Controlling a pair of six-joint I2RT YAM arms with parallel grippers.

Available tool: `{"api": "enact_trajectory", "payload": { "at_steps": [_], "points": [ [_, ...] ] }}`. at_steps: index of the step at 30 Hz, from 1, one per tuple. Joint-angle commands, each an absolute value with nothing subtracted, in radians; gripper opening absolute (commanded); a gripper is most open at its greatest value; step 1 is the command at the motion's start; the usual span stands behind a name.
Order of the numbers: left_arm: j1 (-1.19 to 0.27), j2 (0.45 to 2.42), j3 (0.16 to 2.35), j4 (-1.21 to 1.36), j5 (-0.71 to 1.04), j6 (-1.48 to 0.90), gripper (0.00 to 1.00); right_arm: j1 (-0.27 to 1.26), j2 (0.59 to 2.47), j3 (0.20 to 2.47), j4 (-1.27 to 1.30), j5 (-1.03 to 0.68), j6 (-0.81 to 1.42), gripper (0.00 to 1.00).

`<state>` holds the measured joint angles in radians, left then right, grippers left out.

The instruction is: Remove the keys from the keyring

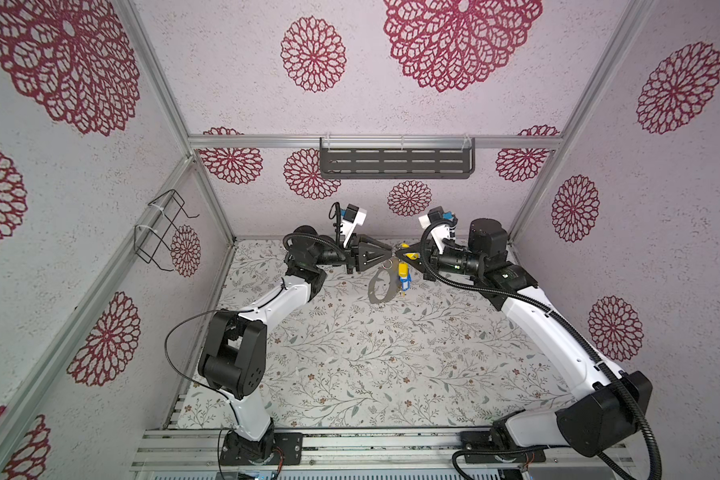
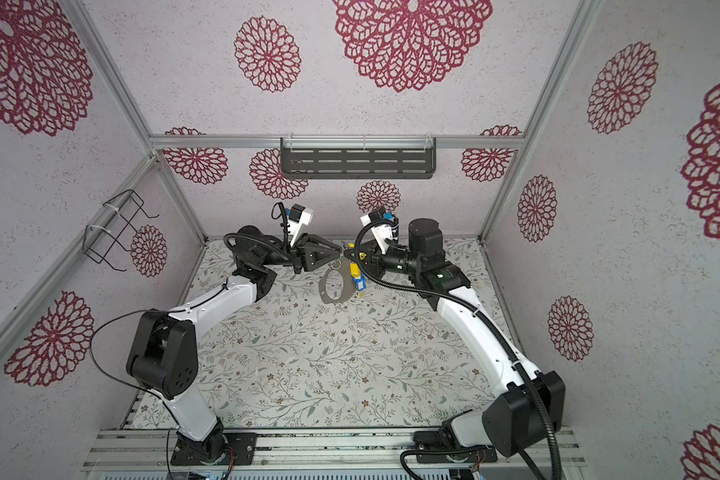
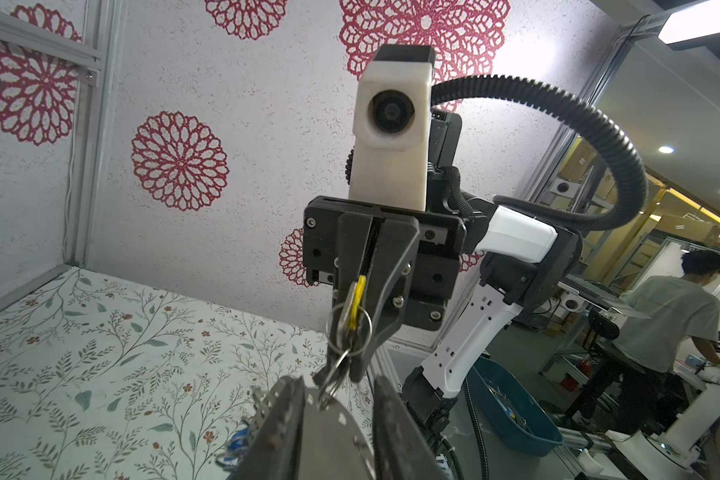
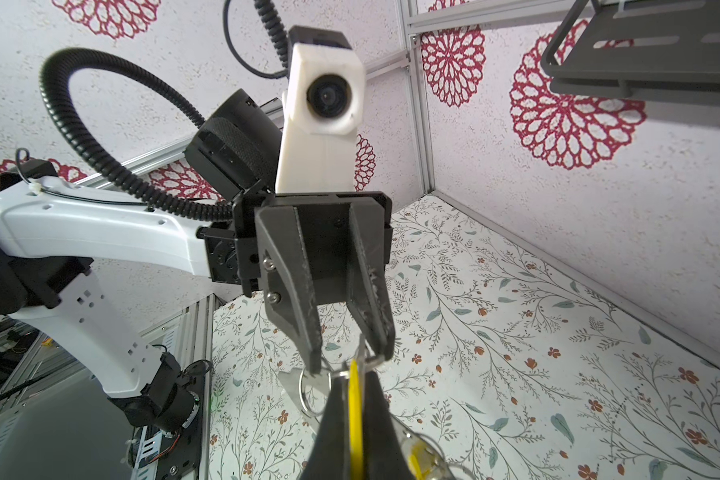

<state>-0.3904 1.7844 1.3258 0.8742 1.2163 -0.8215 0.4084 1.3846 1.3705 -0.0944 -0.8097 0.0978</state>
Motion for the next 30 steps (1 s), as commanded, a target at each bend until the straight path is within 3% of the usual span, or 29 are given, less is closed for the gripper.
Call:
{"api": "enact_trajectory", "payload": {
  "at_steps": [1, 11, 15, 24, 26, 30],
  "points": [
    [-0.398, 1.791, 1.347, 0.869, 1.222, -0.796, 0.31, 0.407, 1.378, 1.415, -0.045, -0.833, 0.107, 0.0],
    [-0.406, 1.799, 1.346, 0.881, 1.229, -0.814, 0.16, 0.406, 1.395, 1.422, -0.021, -0.83, 0.126, 0.0],
    [-0.403, 1.801, 1.355, 0.878, 1.23, -0.825, 0.0, 0.406, 1.396, 1.422, -0.037, -0.832, 0.119, 0.0],
    [-0.401, 1.774, 1.352, 0.826, 1.199, -0.781, 0.0, 0.406, 1.377, 1.394, -0.101, -0.766, 0.073, 0.0],
    [-0.402, 1.737, 1.347, 0.675, 1.162, -0.654, 0.0, 0.406, 1.361, 1.375, -0.107, -0.706, 0.059, 0.0],
    [-0.441, 1.645, 1.456, -0.063, 0.927, -0.119, 0.0, 0.405, 1.318, 1.323, -0.096, -0.6, 0.041, 0.0]
  ]
}}
